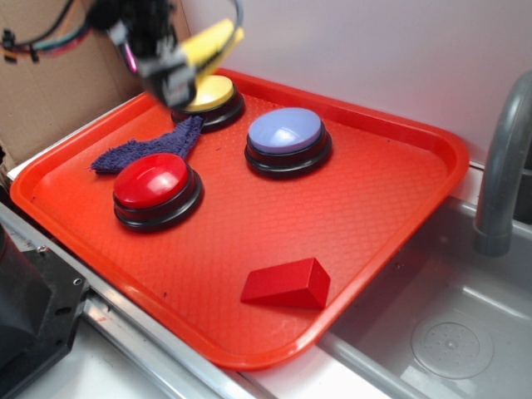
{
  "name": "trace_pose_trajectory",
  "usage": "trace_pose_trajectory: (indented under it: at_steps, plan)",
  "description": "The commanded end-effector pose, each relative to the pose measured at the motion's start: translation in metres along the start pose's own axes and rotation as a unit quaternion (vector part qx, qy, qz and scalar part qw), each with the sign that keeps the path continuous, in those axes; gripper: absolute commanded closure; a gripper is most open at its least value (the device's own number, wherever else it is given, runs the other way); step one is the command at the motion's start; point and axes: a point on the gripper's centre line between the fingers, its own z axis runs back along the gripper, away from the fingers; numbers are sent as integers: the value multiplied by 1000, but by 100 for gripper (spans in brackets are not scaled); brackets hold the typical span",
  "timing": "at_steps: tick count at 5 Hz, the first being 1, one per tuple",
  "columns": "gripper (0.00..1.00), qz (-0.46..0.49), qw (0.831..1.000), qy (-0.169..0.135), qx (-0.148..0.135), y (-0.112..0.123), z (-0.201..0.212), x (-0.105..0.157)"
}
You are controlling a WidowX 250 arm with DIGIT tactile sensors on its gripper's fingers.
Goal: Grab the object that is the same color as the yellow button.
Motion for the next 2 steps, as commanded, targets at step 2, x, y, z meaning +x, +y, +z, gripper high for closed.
trace_pose_trajectory:
  at_steps: [2]
  plan:
    - [100, 106, 993, -53, -23, 37, 39, 18]
